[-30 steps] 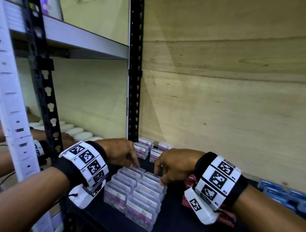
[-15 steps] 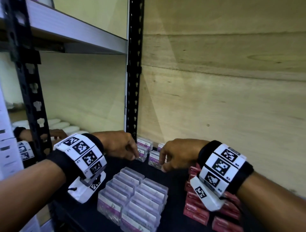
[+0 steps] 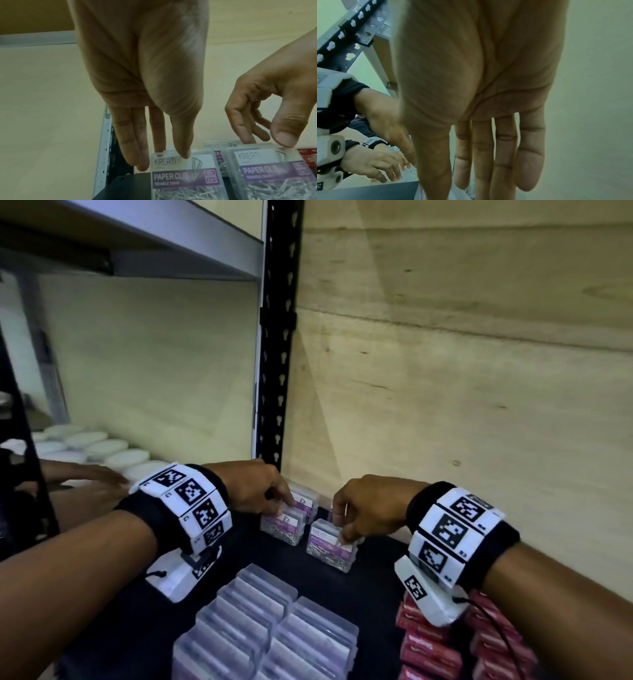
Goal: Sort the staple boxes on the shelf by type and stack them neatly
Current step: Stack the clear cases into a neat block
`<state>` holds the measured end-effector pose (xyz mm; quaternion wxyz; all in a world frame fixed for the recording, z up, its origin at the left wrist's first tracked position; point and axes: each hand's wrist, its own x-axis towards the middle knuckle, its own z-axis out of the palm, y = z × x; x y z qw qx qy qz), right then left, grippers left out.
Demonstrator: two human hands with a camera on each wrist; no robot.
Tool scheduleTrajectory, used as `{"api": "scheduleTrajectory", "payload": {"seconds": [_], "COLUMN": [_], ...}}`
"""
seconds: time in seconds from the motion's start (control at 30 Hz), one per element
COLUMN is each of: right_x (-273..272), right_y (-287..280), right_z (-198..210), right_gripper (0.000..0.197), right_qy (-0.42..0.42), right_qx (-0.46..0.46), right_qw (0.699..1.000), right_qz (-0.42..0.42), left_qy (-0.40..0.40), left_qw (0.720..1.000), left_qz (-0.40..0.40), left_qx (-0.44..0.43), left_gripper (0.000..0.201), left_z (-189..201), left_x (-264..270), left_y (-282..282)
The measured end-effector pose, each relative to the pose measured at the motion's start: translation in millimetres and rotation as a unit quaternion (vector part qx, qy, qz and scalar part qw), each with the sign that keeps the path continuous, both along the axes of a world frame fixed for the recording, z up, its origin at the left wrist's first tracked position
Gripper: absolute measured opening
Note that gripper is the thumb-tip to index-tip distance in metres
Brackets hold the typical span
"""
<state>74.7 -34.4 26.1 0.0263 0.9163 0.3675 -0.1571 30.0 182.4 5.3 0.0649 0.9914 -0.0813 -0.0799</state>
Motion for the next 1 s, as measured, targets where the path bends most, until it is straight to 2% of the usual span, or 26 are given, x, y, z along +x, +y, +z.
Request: {"api": "scheduleTrajectory", "payload": {"seconds": [0.43, 1.0], "right_x": [-15, -72], "right_y": [-2, -25], "right_z": [4, 5], "right_gripper": [0.036, 0.034], "right_qy": [0.012, 0.036], "right_qx": [-0.026, 0.001], "right_qw": [1.000, 0.999], "right_qz": [0.002, 0.020], "left_qy": [0.032, 0.054], "left_qw": [0.998, 0.998], "left_qz": [-0.003, -0.023], "left_qx": [-0.061, -0.034], "left_gripper": [0.025, 0.028], "left_z": [1, 10], "left_x": [-6, -59], "left_y": [-5, -38]}}
